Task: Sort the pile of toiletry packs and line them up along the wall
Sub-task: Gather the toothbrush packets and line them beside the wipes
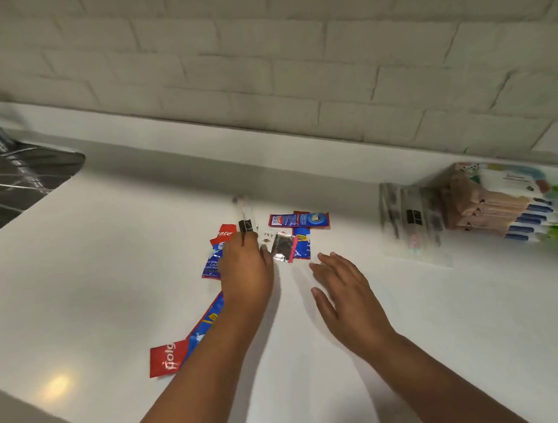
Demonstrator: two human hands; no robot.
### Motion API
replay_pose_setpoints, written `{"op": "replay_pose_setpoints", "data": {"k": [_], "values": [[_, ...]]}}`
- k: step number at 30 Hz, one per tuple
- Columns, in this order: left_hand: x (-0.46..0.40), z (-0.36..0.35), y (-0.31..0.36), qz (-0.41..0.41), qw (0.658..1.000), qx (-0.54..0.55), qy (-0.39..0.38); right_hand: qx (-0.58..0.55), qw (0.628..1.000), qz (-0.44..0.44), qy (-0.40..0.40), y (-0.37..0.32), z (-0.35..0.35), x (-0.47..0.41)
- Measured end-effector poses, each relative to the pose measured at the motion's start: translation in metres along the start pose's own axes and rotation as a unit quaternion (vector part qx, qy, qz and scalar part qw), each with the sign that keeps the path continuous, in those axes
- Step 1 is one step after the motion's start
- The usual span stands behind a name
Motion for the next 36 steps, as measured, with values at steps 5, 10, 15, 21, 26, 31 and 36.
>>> {"op": "replay_pose_setpoints", "data": {"k": [5, 10, 15, 21, 26, 31, 36], "values": [[-0.018, -0.002, -0.046, 0.097, 0.992, -0.067, -0.048, -0.056, 0.998, -0.041, 0.014, -0.031, -0.019, -0.024], [-0.026, -0.013, -0.054, 0.113, 0.986, -0.088, -0.087, -0.089, 0.991, -0.095, 0.030, -0.041, -0.031, -0.044], [-0.026, -0.011, -0.060, 0.127, 0.981, 0.125, -0.080, -0.147, 0.977, -0.148, 0.042, -0.041, -0.036, -0.051], [-0.009, 0.003, -0.037, 0.087, 0.942, 0.311, -0.090, -0.379, 0.876, -0.299, 0.024, -0.029, -0.051, -0.057], [0.021, 0.009, -0.015, 0.065, 0.906, 0.394, -0.136, -0.583, 0.726, -0.363, -0.031, -0.033, -0.050, -0.058], [0.043, -0.001, 0.012, 0.031, 0.896, 0.409, -0.173, -0.619, 0.697, -0.362, 0.020, -0.010, -0.034, -0.049], [0.057, -0.031, 0.036, 0.073, 0.865, 0.431, -0.247, -0.600, 0.702, -0.381, 0.058, 0.026, -0.017, -0.022]]}}
Point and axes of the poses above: each hand's wrist, its own x-axis away from the middle knuckle, its own z-axis out of the back of the hand, y = z × x, the point moved 7 cm from there along -x, towards the middle knuckle, and after that the axes turned 3 degrees about z, right-handed, at the moved point
